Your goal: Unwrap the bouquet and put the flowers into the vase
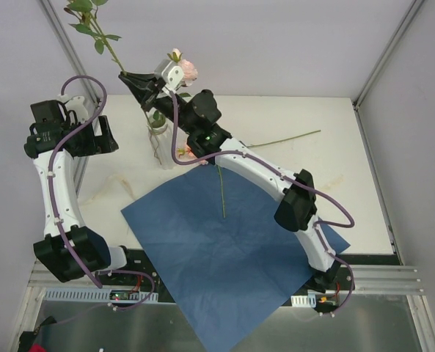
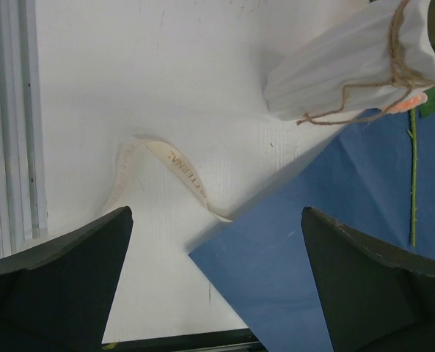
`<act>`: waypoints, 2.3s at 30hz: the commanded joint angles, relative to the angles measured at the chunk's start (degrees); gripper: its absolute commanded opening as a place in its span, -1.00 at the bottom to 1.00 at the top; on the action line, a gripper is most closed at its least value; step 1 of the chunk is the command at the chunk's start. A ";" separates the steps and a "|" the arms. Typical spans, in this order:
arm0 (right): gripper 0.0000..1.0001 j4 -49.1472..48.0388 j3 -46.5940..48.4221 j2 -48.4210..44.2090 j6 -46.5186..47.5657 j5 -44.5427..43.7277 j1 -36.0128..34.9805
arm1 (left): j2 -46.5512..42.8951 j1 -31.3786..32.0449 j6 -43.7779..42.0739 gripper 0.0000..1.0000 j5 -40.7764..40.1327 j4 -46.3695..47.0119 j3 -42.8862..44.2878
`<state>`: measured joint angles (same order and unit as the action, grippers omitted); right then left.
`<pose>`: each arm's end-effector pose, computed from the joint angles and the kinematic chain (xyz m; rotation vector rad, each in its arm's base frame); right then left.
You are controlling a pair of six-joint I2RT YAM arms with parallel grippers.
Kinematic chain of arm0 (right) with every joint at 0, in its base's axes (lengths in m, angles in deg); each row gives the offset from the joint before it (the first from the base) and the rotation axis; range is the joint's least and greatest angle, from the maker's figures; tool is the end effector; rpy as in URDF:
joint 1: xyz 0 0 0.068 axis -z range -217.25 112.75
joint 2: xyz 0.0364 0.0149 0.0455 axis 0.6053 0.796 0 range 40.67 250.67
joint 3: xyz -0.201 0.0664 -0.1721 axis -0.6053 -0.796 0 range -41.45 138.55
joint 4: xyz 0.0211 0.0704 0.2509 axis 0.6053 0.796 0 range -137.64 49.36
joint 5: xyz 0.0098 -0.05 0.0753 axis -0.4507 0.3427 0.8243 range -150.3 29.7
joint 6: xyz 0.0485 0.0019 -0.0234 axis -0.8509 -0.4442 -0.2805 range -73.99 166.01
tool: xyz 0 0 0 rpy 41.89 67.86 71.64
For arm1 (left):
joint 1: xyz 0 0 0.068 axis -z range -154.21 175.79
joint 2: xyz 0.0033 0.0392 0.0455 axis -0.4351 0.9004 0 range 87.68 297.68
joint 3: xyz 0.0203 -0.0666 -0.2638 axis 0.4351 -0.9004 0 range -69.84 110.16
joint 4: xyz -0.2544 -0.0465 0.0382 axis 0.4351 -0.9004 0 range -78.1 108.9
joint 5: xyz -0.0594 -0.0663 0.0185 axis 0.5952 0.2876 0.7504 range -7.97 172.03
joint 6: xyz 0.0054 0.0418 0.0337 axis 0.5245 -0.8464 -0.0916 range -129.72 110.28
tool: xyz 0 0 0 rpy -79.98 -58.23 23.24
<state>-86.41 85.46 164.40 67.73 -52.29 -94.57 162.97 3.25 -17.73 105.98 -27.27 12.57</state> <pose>0.2598 0.4143 0.4796 -0.6459 0.5726 0.6418 0.2562 0.0907 0.3917 -0.0573 2.1888 -0.1722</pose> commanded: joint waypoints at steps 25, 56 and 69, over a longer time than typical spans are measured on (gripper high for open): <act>-0.99 -12.21 1.16 5.57 -5.19 -1.95 4.32 | -0.41 -0.22 -7.02 0.99 6.73 -2.69 -1.64; 0.79 10.09 -49.80 -31.67 -0.97 -5.38 7.21 | -3.30 -0.13 -6.84 0.98 6.73 -3.04 -2.17; 0.77 64.94 -27.43 -15.19 19.23 -7.66 24.88 | -3.83 -0.13 -8.16 0.98 7.17 -4.19 -2.96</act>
<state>-39.59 51.61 143.08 78.37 -57.27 -71.68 160.30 3.25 -24.31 111.92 -30.44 9.93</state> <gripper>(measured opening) 0.875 0.992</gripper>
